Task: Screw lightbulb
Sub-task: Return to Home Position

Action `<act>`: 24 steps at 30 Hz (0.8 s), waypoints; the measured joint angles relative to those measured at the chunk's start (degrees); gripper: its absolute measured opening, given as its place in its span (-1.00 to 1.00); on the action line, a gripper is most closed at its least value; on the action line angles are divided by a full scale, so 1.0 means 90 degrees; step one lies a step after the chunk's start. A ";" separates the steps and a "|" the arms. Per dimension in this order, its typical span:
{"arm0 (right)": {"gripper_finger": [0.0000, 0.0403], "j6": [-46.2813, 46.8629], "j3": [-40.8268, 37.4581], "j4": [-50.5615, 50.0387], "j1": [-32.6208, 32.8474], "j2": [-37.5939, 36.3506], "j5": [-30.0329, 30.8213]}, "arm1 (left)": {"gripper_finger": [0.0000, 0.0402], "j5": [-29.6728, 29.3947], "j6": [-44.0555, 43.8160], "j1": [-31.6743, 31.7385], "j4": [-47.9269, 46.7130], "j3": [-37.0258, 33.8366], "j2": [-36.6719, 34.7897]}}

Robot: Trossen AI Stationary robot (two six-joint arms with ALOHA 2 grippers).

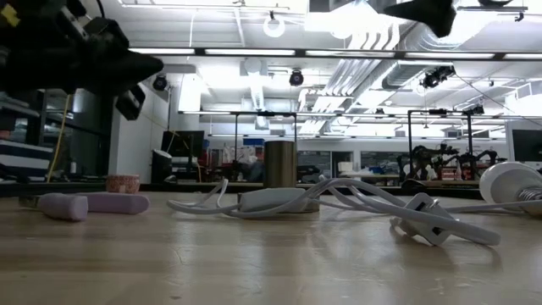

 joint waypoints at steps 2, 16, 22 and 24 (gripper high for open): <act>0.97 -0.0112 -0.0001 -0.0337 0.0160 -0.0264 0.0203 | -1.00 0.0086 0.0016 0.0327 -0.0041 -0.0006 -0.0077; 0.97 -0.1743 -0.3545 0.5262 -0.0314 -0.1346 -0.0640 | -1.00 -0.0204 0.1050 0.0718 -0.0956 0.0726 -0.0067; 0.97 -0.2502 -0.4272 0.5102 -0.1585 -0.1333 -0.1248 | -1.00 0.0242 -0.0631 0.0557 -0.0928 0.0729 -0.0062; 0.97 -0.2544 -0.4380 0.4618 -0.1807 -0.1334 -0.1188 | -1.00 0.0238 -0.0833 0.0541 -0.0943 0.0729 -0.0059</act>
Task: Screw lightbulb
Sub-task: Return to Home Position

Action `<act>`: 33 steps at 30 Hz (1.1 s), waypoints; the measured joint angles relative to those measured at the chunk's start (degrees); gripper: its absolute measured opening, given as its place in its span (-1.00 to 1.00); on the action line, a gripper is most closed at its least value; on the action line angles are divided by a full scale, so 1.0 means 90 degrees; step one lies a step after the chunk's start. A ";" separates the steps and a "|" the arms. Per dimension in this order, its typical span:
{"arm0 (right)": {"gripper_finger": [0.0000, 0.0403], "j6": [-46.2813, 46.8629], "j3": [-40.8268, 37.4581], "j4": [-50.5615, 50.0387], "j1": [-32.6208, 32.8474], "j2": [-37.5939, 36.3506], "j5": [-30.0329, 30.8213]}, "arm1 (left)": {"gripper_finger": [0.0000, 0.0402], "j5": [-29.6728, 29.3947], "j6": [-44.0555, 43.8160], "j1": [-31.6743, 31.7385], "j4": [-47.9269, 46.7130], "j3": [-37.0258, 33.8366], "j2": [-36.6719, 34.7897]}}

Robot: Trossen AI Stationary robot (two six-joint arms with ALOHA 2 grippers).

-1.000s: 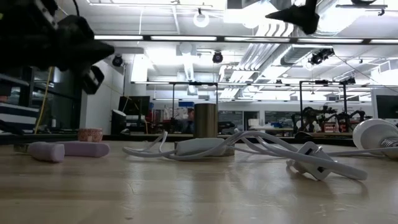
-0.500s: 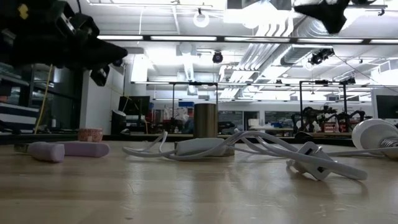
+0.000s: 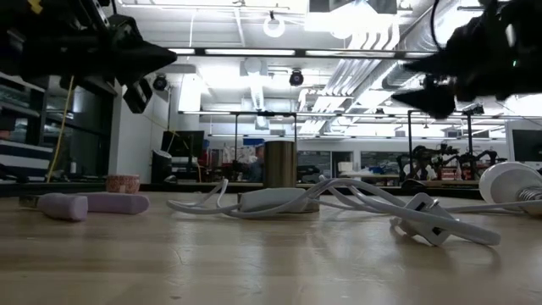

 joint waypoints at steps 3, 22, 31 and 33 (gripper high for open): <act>0.97 0.0070 0.0007 -0.1037 -0.0197 -0.0002 0.0085 | -1.00 -0.0002 0.0025 -0.0004 -0.0018 0.0000 -0.0001; 0.97 0.0761 0.0005 -0.3926 -0.0152 -0.2686 -0.0566 | -1.00 -0.0114 0.0032 0.0130 -0.3233 -0.0811 -0.3606; 0.97 0.0875 0.0002 -0.3588 -0.0197 -0.3996 -0.0565 | -1.00 -0.0134 0.0035 0.0091 -0.3052 -0.0816 -0.4647; 0.97 0.0868 0.0000 -0.3578 -0.0194 -0.4000 -0.0570 | -1.00 -0.0113 0.0035 0.0063 -0.3288 -0.0812 -0.4647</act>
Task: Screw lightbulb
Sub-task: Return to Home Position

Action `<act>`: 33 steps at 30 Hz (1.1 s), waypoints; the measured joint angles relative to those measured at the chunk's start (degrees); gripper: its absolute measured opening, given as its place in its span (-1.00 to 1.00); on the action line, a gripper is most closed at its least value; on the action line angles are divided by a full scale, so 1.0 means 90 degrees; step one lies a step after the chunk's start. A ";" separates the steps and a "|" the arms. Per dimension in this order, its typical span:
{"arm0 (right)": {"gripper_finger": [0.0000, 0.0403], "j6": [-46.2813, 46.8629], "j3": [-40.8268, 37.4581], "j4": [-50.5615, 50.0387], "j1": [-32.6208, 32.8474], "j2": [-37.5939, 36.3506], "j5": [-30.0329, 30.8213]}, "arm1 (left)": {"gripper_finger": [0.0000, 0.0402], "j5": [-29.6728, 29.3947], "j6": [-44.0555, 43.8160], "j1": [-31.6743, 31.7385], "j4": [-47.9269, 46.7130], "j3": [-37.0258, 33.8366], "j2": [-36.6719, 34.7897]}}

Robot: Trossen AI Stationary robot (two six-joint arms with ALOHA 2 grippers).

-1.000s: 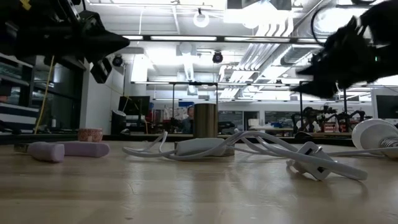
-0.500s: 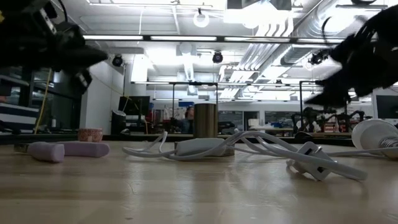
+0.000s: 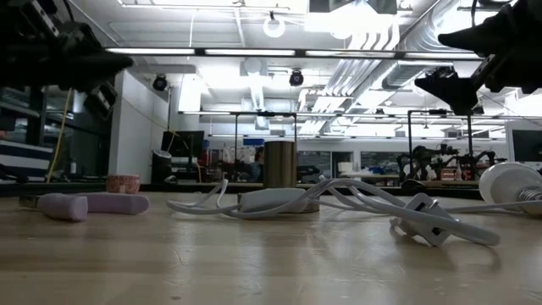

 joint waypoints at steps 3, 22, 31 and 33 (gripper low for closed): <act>0.97 0.0002 0.0000 -0.0015 0.0000 0.0000 -0.0002 | -1.00 -0.0113 -0.0005 -0.0124 -0.0246 -0.0007 0.0007; 0.97 0.0004 -0.0005 -0.0268 0.0022 0.0044 -0.0004 | -1.00 -0.0158 0.0000 -0.0195 -0.0249 -0.0007 0.0129; 0.97 0.0004 -0.0005 -0.0333 0.0022 0.0044 -0.0007 | -1.00 -0.0160 0.0000 -0.0194 -0.0249 -0.0007 0.0129; 0.97 0.0004 -0.0005 -0.0331 0.0022 0.0044 -0.0007 | -1.00 -0.0159 0.0000 -0.0194 -0.0249 -0.0007 0.0129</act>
